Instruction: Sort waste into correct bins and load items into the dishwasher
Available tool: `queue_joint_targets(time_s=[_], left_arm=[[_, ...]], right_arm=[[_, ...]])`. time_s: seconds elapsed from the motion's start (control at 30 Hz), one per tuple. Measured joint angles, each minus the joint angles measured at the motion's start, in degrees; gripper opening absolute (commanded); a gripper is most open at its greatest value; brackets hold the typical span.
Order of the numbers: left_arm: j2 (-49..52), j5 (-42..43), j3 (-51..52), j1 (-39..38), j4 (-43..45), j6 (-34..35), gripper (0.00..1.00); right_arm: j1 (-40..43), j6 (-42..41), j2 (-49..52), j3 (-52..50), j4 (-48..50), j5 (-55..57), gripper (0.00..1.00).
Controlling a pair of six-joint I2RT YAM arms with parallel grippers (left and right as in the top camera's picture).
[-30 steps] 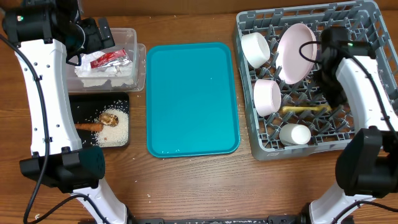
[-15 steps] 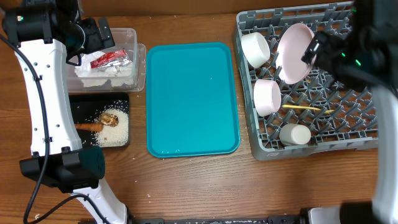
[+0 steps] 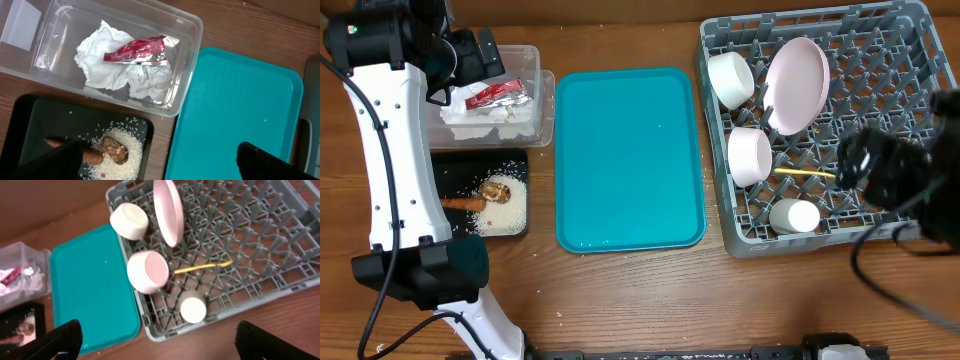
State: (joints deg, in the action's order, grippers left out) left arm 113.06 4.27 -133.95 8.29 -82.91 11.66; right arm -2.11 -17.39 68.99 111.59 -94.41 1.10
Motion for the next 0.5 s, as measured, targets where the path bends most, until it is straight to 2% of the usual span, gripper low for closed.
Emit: queue_joint_targets(time_s=[0.17,0.3,0.5], left_arm=[[0.00,-0.02,0.00,0.00,0.02,0.02,1.00],[0.00,-0.07,0.04,0.00,-0.02,0.02,1.00],[0.00,-0.15,0.09,0.00,-0.02,0.02,1.00]], right_arm=[[0.59,4.90,-13.79,-17.29,17.84,0.85,1.00],[2.51,7.80,-28.48,-39.36,38.95,0.83,1.00],[6.51,9.09,-44.65,-69.31,63.23,-2.01,1.00]])
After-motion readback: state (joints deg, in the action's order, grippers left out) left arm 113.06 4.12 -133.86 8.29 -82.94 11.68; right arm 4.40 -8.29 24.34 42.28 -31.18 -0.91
